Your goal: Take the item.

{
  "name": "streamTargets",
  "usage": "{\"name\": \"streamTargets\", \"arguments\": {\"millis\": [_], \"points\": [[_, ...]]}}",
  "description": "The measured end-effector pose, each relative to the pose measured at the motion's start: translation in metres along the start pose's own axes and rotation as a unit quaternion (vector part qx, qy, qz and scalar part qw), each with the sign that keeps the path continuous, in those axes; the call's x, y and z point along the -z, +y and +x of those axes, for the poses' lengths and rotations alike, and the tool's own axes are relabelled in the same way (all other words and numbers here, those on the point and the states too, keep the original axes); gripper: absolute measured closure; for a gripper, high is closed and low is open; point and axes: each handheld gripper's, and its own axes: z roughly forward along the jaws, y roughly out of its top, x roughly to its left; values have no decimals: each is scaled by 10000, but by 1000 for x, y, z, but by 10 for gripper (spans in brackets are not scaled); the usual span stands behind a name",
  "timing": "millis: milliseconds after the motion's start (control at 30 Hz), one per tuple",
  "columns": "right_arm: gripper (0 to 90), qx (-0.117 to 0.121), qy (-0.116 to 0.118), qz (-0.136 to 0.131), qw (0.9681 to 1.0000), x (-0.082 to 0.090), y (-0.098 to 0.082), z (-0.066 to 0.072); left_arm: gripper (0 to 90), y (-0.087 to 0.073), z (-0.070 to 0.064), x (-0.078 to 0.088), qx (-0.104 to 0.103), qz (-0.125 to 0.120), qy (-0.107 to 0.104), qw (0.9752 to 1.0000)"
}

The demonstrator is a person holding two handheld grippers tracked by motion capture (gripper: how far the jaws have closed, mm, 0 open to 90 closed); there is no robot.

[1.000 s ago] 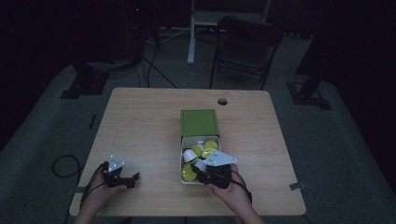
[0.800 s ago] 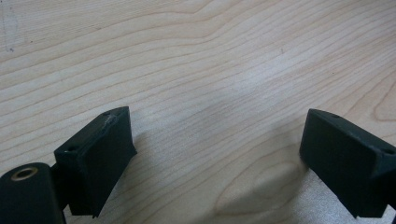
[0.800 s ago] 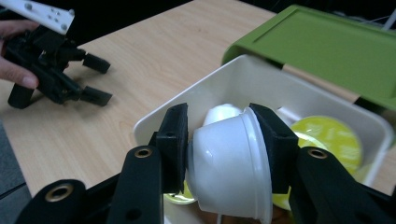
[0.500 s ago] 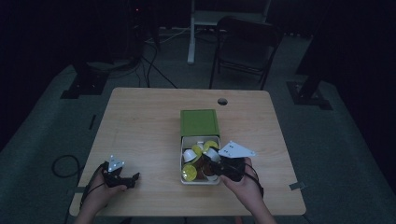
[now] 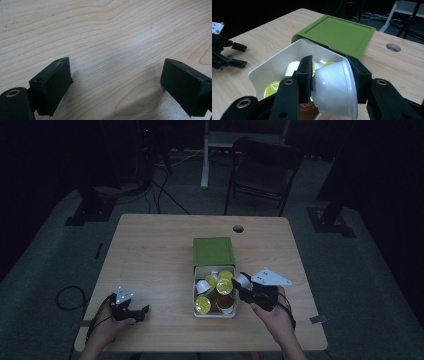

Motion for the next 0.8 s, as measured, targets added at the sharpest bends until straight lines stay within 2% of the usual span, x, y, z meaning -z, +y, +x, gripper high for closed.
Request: {"name": "streamTargets", "arguments": {"millis": [233,533,800], "points": [[594,-80,-129,-34,9999,4,-5,-11,101,0,0,0,0,-2,-2,10000],[594,-267,-460,-59,9986,12,-16,-31,101,0,0,0,0,0,0,10000],[593,-464,-746,-27,9961,19,-30,-51,101,0,0,0,7,-4,2,10000]]}}
